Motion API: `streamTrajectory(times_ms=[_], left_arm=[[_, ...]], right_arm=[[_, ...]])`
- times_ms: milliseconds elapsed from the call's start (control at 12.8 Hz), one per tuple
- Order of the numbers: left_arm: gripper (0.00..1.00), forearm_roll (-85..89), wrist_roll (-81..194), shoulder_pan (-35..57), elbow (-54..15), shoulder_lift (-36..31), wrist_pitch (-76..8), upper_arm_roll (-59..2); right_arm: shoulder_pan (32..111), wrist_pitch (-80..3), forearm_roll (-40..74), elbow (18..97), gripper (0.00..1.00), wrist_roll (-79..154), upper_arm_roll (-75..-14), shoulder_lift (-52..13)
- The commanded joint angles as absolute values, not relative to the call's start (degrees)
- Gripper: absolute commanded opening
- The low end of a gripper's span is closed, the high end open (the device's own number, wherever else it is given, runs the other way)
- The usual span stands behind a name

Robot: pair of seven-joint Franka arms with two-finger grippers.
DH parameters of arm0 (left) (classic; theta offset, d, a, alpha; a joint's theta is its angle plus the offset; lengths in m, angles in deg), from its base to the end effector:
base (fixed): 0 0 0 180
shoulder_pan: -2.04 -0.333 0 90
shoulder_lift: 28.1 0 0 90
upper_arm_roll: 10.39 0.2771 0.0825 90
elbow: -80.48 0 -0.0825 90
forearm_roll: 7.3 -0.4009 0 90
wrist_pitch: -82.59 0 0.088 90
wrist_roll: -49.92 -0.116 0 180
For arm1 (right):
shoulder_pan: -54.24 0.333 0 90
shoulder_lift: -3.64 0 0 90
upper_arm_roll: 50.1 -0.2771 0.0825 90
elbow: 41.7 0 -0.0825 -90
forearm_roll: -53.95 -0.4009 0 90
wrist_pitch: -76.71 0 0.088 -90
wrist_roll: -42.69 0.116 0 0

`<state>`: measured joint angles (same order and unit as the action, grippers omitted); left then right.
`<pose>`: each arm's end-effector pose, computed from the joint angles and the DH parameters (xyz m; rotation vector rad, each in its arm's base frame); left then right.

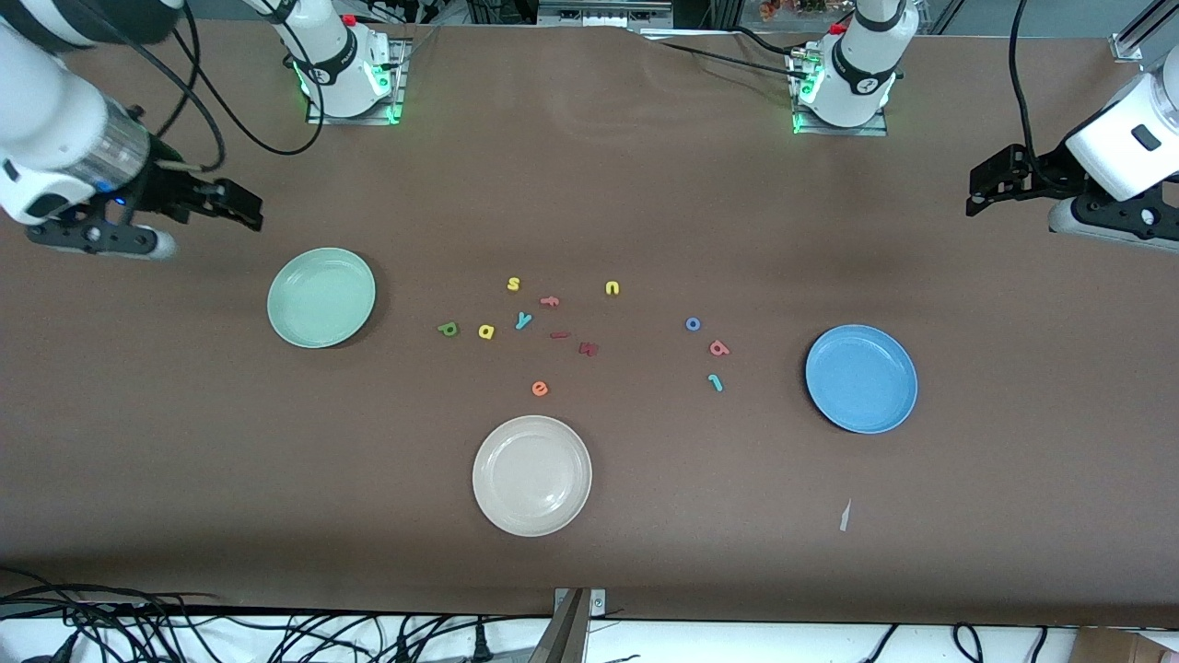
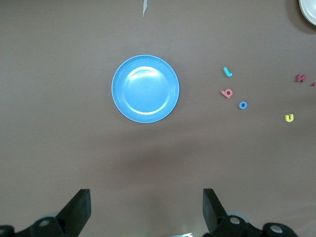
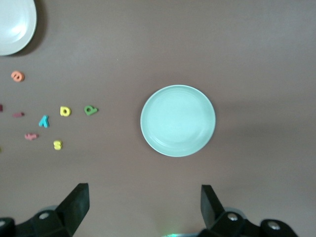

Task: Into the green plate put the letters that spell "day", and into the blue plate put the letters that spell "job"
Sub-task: 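Reach the right gripper over the yellow letter beside the green plate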

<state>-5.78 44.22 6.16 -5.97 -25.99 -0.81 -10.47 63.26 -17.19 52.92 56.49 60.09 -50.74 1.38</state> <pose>0.5668 -0.0449 0.5760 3.0989 -0.2713 -0.1396 0.5683 0.0987 0.4898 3.1200 -0.2146 -0.1807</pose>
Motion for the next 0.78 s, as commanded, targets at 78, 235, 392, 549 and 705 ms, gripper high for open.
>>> streamTrajectory(times_ms=[78,235,392,549,705], left_arm=[[1.00,-4.7,44.6,6.4,-4.3,-25.3,-0.3,-10.3],[1.00,-4.7,44.6,6.4,-4.3,-25.3,-0.3,-10.3],[1.00,-4.7,44.6,6.4,-4.3,-25.3,-0.3,-10.3],[1.00,-4.7,44.6,6.4,-4.3,-25.3,-0.3,-10.2],[1.00,-4.7,44.6,6.4,-4.3,-25.3,-0.3,-10.2]], right_arm=[[69.3,-23.6,53.3,56.2,1.00,66.5,-50.5,-7.0],[73.5,-28.4,53.6,56.7,1.00,77.2,-50.5,-11.1],[78.8,-34.3,53.8,58.7,1.00,86.6,-50.5,-13.8],[84.3,-38.1,55.6,59.9,1.00,91.3,-50.4,-16.9],[85.3,-42.0,59.4,63.6,1.00,94.7,-50.5,-17.2]])
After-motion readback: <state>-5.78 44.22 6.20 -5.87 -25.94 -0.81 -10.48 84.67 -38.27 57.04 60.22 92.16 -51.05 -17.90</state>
